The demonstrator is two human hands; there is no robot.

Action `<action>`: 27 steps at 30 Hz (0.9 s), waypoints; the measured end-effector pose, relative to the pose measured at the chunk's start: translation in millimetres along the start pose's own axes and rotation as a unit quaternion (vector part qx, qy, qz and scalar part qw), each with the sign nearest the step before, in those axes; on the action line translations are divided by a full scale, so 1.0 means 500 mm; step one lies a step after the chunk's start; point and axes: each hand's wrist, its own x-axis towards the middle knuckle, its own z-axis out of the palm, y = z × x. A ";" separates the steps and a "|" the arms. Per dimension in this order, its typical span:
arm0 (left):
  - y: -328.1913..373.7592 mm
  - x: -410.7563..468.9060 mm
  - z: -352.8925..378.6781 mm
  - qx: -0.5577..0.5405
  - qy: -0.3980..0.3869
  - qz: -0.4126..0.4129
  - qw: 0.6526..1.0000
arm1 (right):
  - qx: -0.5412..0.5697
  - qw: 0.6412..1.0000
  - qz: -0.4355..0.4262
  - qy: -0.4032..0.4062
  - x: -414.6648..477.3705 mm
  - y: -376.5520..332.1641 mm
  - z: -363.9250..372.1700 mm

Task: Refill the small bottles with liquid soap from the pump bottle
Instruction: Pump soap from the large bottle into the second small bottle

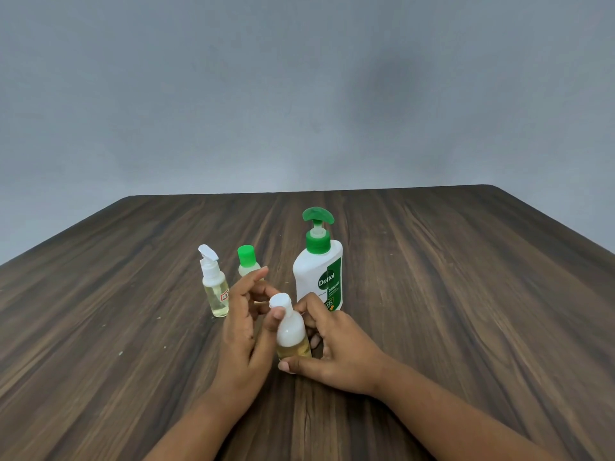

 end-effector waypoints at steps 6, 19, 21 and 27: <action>-0.005 -0.001 0.002 0.014 0.001 -0.003 1.000 | 0.016 1.000 0.002 -0.002 -0.003 -0.001 0.000; -0.006 -0.003 -0.002 -0.025 0.000 -0.003 1.000 | 0.013 1.000 -0.003 0.004 -0.004 -0.003 0.002; -0.005 -0.003 0.000 -0.008 0.001 -0.007 1.000 | 0.018 1.000 -0.001 0.004 -0.004 -0.003 0.002; -0.008 -0.003 0.000 0.001 0.005 0.010 1.000 | 0.023 1.000 -0.002 0.007 -0.003 -0.001 0.003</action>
